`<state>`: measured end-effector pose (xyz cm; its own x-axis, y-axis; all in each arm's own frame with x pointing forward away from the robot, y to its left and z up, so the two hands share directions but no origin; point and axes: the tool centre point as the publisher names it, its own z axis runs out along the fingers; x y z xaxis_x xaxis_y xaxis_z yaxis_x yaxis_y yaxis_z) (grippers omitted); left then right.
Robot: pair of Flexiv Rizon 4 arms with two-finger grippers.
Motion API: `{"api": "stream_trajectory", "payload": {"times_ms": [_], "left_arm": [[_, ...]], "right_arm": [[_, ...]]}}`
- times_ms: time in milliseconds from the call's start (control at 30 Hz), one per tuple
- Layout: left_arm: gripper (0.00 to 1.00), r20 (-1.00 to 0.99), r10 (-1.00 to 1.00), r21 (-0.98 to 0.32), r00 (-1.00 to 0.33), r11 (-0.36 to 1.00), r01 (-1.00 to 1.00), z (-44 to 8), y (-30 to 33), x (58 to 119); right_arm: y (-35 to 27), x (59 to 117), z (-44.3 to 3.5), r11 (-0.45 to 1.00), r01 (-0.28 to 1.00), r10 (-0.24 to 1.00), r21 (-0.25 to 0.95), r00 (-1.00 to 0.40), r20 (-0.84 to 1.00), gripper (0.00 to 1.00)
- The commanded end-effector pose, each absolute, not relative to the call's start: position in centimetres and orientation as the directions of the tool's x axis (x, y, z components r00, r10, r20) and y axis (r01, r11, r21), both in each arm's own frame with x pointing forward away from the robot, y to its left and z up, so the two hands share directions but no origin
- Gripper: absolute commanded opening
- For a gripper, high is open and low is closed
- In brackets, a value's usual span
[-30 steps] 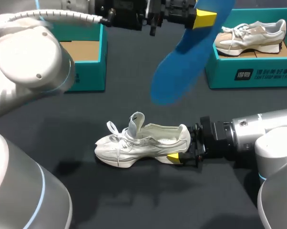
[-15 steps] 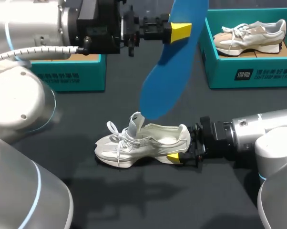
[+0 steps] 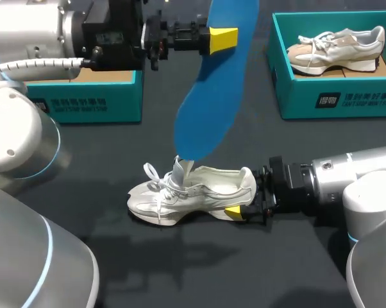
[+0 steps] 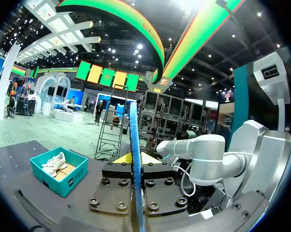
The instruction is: Take the shoe out of the shoebox, open the shoe tongue, remove and reinsert the insole, then place the shoe into the shoebox
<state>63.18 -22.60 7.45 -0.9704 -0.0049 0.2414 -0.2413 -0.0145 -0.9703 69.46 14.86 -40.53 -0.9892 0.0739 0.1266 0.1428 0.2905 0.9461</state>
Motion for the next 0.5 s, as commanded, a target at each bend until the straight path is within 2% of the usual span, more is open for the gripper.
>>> {"api": "stream_trajectory", "payload": {"times_ms": [33, 500], "left_arm": [[0.0, 0.247, 0.006, -0.969, -0.969, -0.016, -0.247, 7.3, -21.3, 63.0], [0.0, 0.292, 0.033, -0.954, -0.956, -0.053, -0.293, 6.8, -20.1, 62.9]], "right_arm": [[14.9, 69.4, -40.5, 0.295, 0.145, 0.075, 0.945, -0.989, 0.128, 0.0], [14.9, 69.4, -40.5, 0.295, 0.145, 0.075, 0.945, -0.989, 0.128, 0.0]]}}
